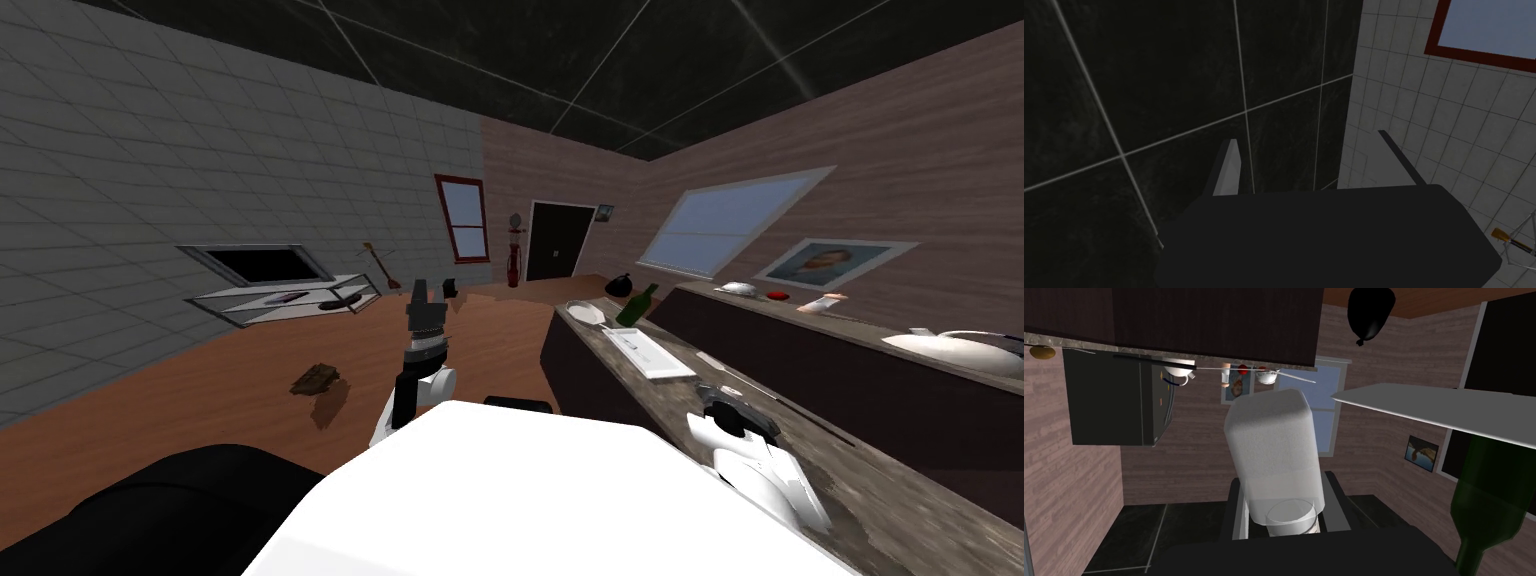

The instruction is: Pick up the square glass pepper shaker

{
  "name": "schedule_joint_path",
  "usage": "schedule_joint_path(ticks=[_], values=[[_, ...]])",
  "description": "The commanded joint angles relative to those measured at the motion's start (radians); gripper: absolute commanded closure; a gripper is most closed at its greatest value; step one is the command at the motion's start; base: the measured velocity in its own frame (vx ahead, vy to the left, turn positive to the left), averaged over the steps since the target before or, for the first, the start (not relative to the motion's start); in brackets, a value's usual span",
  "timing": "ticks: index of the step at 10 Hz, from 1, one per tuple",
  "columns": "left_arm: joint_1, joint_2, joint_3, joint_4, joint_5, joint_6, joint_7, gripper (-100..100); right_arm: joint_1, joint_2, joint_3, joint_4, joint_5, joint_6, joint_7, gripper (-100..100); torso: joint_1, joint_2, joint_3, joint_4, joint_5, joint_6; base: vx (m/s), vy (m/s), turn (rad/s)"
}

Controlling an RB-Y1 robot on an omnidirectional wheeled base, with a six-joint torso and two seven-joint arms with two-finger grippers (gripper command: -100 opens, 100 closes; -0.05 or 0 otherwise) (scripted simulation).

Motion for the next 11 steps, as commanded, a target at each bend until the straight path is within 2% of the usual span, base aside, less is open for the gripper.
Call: schedule_joint_path(ticks=[1,2,4,5,7,8,9,10,11], values=[[0.0,0.0,0.0,0.0,0.0,0.0,0.0,0,0.007,-0.008,-0.05,0.011,-0.05,-0.01,0.05,100,0.0,0.0,0.0,0.0,0.0,0.0,-0.092,0.03,0.462],[0.0,0.0,0.0,0.0,0.0,0.0,0.0,0,0.007,-0.008,-0.062,0.011,-0.079,-0.01,0.08,100,0.001,0.001,0.001,0.001,0.0,0.0,-0.032,0.015,0.125],[0.0,0.0,0.0,0.0,0.0,0.0,0.0,0,0.007,-0.008,-0.062,0.011,-0.123,-0.01,0.136,100,0.0,-0.002,-0.001,0.0,0.001,0.004,0.006,0.008,-0.044],[0.0,0.0,0.0,0.0,0.0,0.0,0.0,0,0.011,-0.035,-0.112,0.054,-0.16,-0.034,0.167,100,0.0,-0.003,-0.002,-0.001,0.001,0.004,-0.044,0.026,0.312],[0.0,0.0,0.0,0.0,0.0,0.0,0.0,0,0.011,-0.035,-0.156,0.054,-0.219,-0.034,0.224,100,0.001,-0.001,0.0,0.0,0.0,-0.001,-0.061,0.036,0.307],[0.0,0.0,0.0,0.0,0.0,0.0,0.0,0,0.011,-0.035,-0.156,0.054,-0.251,-0.034,0.252,100,0.001,-0.001,0.0,0.0,0.001,0.003,-0.02,0.011,-0.056],[0.0,0.0,0.0,0.0,0.0,0.0,0.0,0,0.011,-0.035,-0.156,0.054,-0.258,-0.034,0.281,100,0.0,-0.001,-0.001,0.0,0.001,0.005,-0.002,0.002,-0.047],[0.0,0.0,0.0,0.0,0.0,0.0,0.0,0,0.015,-0.063,-0.205,0.098,-0.299,-0.058,0.31,100,-0.001,-0.002,-0.001,-0.001,0.001,0.004,-0.057,0.037,0.294],[0.0,0.0,0.0,0.0,0.0,0.0,0.0,0,0.015,-0.063,-0.243,0.098,-0.322,-0.058,0.344,100,0.0,-0.001,0.0,0.0,0.0,0.001,-0.076,0.041,0.46]])
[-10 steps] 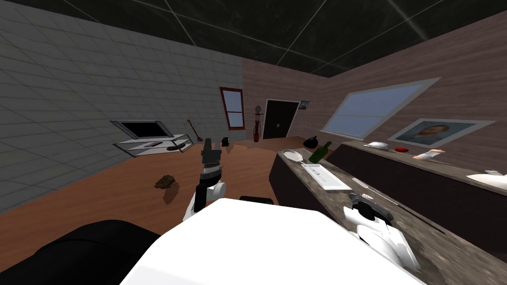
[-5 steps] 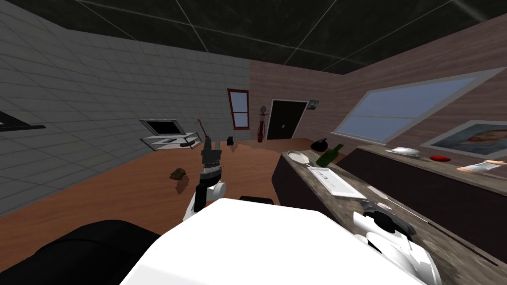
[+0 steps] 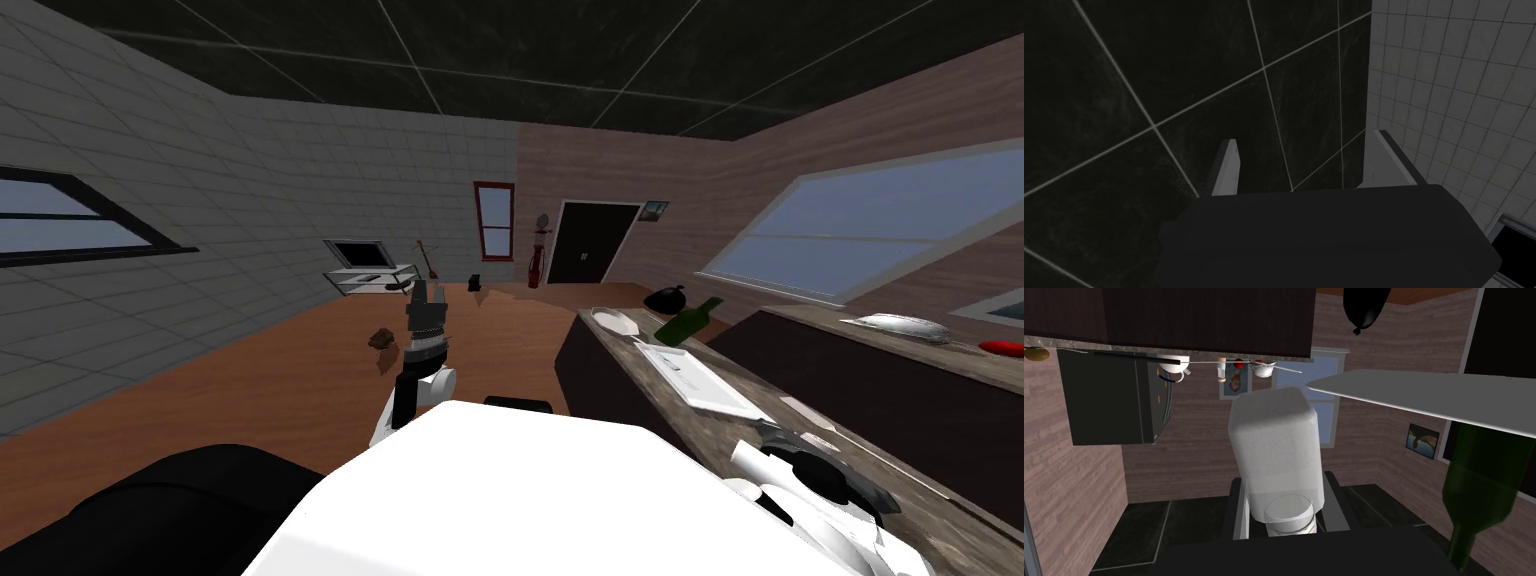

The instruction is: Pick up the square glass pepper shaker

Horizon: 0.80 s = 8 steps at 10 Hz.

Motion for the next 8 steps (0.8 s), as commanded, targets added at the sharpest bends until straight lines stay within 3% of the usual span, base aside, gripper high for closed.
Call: schedule_joint_path(ticks=[1,3,4,5,6,8], values=[[0.0,0.0,0.0,0.0,0.0,0.0,0.0,0,0.014,-0.002,-0.015,-0.008,-0.05,0.004,0.05,100,0.0,0.0,0.0,0.0,0.0,0.0,-0.037,0.022,0.164],[0.0,0.0,0.0,0.0,0.0,0.0,0.0,0,0.014,-0.002,-0.015,-0.008,-0.097,0.004,0.102,100,-0.001,-0.002,-0.001,-0.001,0.001,0.005,-0.002,0.008,-0.046],[0.0,0.0,0.0,0.0,0.0,0.0,0.0,0,0.018,-0.029,-0.066,0.035,-0.131,-0.02,0.138,100,-0.001,-0.003,-0.002,-0.001,0.001,0.004,-0.06,0.065,0.345],[0.0,0.0,0.0,0.0,0.0,0.0,0.0,0,0.018,-0.029,-0.09,0.035,-0.164,-0.02,0.161,100,0.001,0.0,-0.001,-0.001,0.0,0.001,-0.08,0.054,0.428],[0.0,0.0,0.0,0.0,0.0,0.0,0.0,0,0.018,-0.029,-0.109,0.035,-0.193,-0.02,0.192,100,0.001,0.0,0.0,0.0,0.001,-0.001,-0.036,0.014,0.147],[0.0,0.0,0.0,0.0,0.0,0.0,0.0,0,0.018,-0.029,-0.109,0.035,-0.233,-0.02,0.246,100,-0.002,-0.002,-0.001,-0.001,0.0,0.004,0.004,0.0,-0.041]])
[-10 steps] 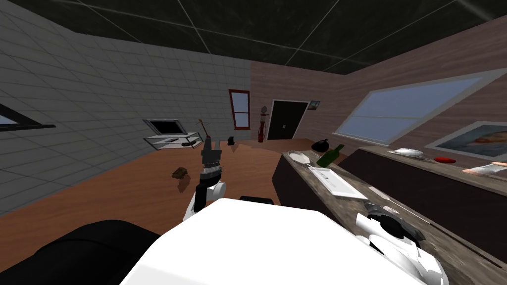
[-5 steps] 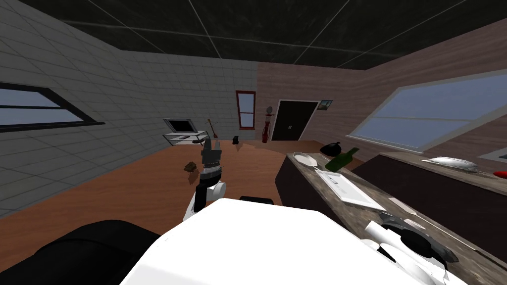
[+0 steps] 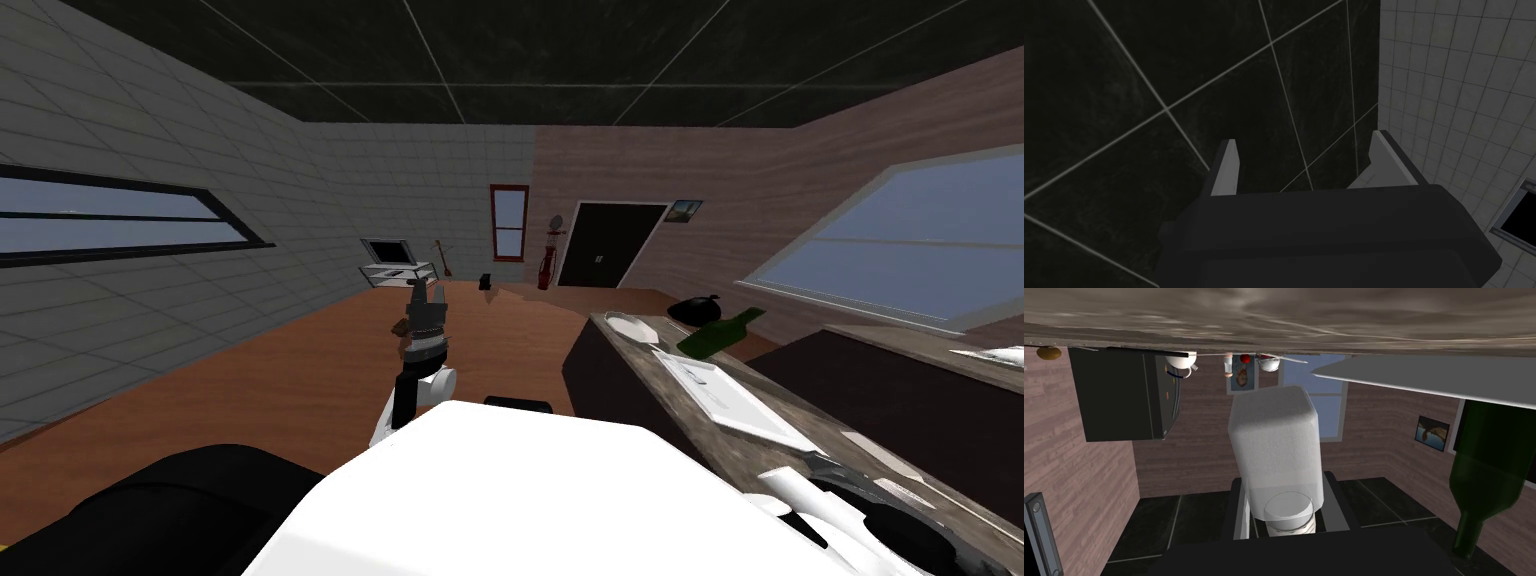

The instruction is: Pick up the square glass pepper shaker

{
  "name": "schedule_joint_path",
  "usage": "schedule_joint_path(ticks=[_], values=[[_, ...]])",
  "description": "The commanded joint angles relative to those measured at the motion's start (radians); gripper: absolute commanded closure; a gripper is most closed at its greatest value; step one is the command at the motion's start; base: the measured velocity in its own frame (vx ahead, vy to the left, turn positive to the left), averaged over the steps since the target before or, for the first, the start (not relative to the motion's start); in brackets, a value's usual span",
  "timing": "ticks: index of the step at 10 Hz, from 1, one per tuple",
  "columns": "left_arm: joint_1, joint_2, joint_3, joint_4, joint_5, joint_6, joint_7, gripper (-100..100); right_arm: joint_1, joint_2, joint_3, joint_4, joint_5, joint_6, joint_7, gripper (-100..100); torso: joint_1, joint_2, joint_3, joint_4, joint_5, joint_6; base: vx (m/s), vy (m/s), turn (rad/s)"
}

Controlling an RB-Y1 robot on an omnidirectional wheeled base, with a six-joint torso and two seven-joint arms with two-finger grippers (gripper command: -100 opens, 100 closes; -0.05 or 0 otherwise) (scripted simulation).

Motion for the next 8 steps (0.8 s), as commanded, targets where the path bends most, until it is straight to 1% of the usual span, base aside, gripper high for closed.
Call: schedule_joint_path(ticks=[1,2,3,4,5,6,7,8], values=[[0.0,0.0,0.0,0.0,0.0,0.0,0.0,0,0.001,-0.032,-0.05,0.05,-0.05,-0.029,0.05,100,0.0,0.0,0.0,0.0,0.0,0.0,-0.063,0.066,0.248],[0.0,0.0,0.0,0.0,0.0,0.0,0.0,0,0.001,-0.032,-0.08,0.053,-0.077,-0.029,0.081,100,0.003,0.003,0.002,0.001,0.001,-0.002,-0.073,0.066,0.401],[0.0,0.0,0.0,0.0,0.0,0.0,0.0,0,0.001,-0.032,-0.098,0.053,-0.107,-0.029,0.11,100,0.003,0.003,0.002,0.001,0.0,-0.003,-0.029,0.025,0.225],[0.0,0.0,0.0,0.0,0.0,0.0,0.0,0,0.001,-0.032,-0.098,0.053,-0.138,-0.029,0.138,100,0.002,0.002,0.002,0.001,0.0,-0.001,0.0,0.0,0.0],[0.0,0.0,0.0,0.0,0.0,0.0,0.0,0,0.001,-0.032,-0.098,0.053,-0.144,-0.029,0.166,100,0.0,0.001,0.001,0.001,0.001,0.001,0.009,-0.009,-0.042],[0.0,0.0,0.0,0.0,0.0,0.0,0.0,0,0.001,-0.032,-0.098,0.053,-0.144,-0.029,0.175,100,0.0,0.0,0.0,0.0,0.0,0.001,0.005,-0.006,-0.017],[0.0,0.0,0.0,0.0,0.0,0.0,0.0,0,0.002,-0.031,-0.097,0.052,-0.143,-0.029,0.163,100,-0.001,0.0,0.0,0.0,0.0,0.0,0.0,0.0,0.0],[0.0,0.0,0.0,0.0,0.0,0.0,0.0,0,0.002,-0.031,-0.098,0.052,-0.143,-0.028,0.167,0,-0.001,0.0,0.0,0.0,0.0,0.0,0.0,0.0,0.0]])
